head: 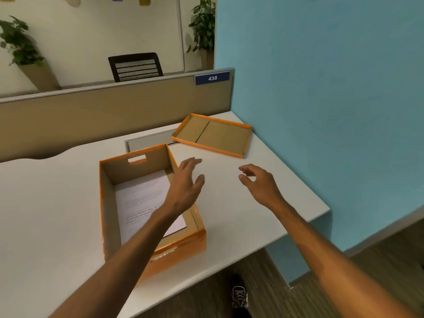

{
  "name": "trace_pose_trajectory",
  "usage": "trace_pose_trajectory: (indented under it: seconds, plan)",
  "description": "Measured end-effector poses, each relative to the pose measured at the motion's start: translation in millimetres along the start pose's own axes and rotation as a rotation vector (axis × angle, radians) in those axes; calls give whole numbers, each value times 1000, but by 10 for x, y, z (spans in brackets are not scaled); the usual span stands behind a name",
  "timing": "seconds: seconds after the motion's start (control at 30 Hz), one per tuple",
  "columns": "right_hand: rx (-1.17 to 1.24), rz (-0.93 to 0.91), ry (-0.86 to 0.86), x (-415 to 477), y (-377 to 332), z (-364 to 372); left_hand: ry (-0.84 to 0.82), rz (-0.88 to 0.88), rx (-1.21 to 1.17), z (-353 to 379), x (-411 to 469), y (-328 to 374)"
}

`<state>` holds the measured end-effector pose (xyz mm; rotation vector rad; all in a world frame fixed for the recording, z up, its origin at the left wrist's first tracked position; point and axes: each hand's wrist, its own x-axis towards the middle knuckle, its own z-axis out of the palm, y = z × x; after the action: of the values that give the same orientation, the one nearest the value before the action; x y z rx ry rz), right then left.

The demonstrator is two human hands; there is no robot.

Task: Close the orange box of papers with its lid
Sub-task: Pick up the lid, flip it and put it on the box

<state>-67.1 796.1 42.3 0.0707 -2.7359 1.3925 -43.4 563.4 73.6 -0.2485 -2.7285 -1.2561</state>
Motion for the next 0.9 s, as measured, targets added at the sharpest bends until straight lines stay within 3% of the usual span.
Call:
trace_pose_trajectory:
  seconds: [0.23, 0.4, 0.5, 0.7, 0.9]
  plan:
    - [12, 21, -52, 915, 515, -215, 14, -113, -36, 543, 919, 12]
    - [4, 47, -120, 1528, 892, -310, 23, -303, -85, 897, 1579, -53]
    - [3, 71, -142, 1845, 1087, -293, 30, -496, -241, 1114, 1889, -171]
    - [98, 247, -89, 2381, 1396, -121, 65, -859, -816, 1551, 2387, -497]
    - [375, 601, -9, 2912, 1623, 40, 125, -1049, -992, 1925, 2855, -834]
